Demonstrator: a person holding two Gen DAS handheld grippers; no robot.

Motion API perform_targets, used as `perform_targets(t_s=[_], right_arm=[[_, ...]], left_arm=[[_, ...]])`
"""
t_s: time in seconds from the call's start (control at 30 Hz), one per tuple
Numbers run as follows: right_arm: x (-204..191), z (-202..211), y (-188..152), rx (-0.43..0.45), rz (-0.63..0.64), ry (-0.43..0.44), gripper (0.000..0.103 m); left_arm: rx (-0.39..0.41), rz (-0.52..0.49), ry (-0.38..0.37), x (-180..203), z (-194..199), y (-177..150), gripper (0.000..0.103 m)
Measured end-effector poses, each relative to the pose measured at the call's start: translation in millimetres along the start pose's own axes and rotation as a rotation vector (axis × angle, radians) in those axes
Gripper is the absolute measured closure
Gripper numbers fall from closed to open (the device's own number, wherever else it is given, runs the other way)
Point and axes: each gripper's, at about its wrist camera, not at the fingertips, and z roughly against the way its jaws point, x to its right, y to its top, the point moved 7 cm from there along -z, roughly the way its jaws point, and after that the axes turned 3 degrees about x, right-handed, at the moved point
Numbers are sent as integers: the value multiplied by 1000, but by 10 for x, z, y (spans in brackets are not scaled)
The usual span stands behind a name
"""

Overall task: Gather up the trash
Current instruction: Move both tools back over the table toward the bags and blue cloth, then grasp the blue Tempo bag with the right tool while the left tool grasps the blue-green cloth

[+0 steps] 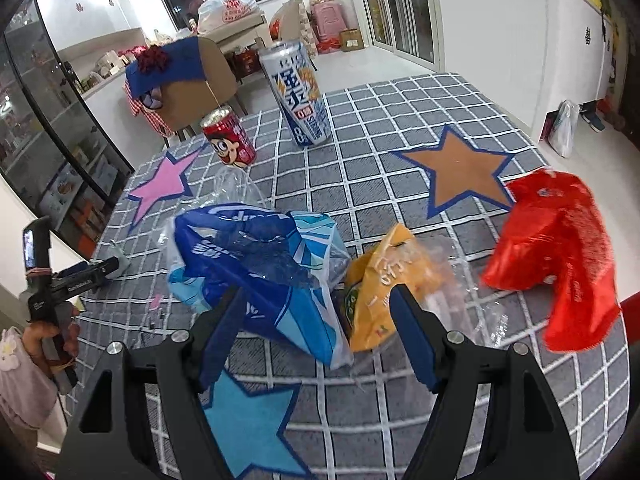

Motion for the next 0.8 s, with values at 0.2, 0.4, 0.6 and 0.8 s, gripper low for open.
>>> perform_targets(t_s=[0.2, 0.4, 0.6, 0.8], right_arm=[[6, -189, -74, -34, -17, 8, 45], [-39, -172, -129, -44, 1, 28, 71], [-111, -118, -184, -54, 23, 40, 93], [-216, 58, -213, -27, 46, 58, 95]], left_arm=[[-13, -29, -4, 71, -86, -76, 0], [-23, -48, -7, 97, -117, -185, 0], [-8, -60, -42, 159, -46, -200, 0], [5, -86, -69, 255, 53, -241, 0]])
